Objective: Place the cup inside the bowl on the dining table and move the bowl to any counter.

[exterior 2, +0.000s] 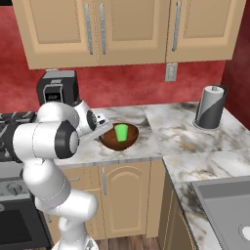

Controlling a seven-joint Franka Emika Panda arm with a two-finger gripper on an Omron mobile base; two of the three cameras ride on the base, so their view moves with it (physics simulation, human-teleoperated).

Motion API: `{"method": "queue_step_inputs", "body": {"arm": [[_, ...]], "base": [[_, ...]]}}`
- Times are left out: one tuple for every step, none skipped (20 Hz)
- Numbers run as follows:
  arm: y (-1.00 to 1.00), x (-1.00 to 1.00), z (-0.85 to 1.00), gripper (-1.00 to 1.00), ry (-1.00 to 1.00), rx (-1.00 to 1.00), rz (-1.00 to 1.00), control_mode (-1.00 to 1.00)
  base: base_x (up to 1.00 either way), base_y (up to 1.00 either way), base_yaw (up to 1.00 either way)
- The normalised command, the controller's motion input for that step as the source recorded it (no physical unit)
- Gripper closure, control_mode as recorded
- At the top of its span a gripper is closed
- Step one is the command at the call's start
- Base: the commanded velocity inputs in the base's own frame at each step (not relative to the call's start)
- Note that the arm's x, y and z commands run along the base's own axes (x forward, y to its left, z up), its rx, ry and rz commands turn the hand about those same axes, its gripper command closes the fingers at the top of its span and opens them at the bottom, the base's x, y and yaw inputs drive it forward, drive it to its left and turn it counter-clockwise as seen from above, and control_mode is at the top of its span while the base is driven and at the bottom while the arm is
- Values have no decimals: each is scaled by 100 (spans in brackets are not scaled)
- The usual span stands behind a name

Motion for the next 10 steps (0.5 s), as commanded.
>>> {"method": "queue_step_inputs", "body": {"arm": [[0, 0, 0, 100, 0, 0, 1, -100], [0, 0, 0, 100, 0, 0, 1, -100], [0, 0, 0, 100, 0, 0, 1, -100], [0, 0, 0, 100, 0, 0, 1, -100], [0, 0, 0, 100, 0, 0, 1, -100], [0, 0, 0, 100, 0, 0, 1, -100], [0, 0, 0, 100, 0, 0, 1, -100], [0, 0, 0, 100, 0, 0, 1, -100], [0, 0, 0, 100, 0, 0, 1, -100], [0, 0, 0, 100, 0, 0, 1, -100]], "base": [[0, 0, 0], [0, 0, 0], [0, 0, 0], [0, 0, 0], [0, 0, 0], [0, 0, 0], [0, 0, 0], [0, 0, 0], [0, 0, 0], [0, 0, 0]]}}
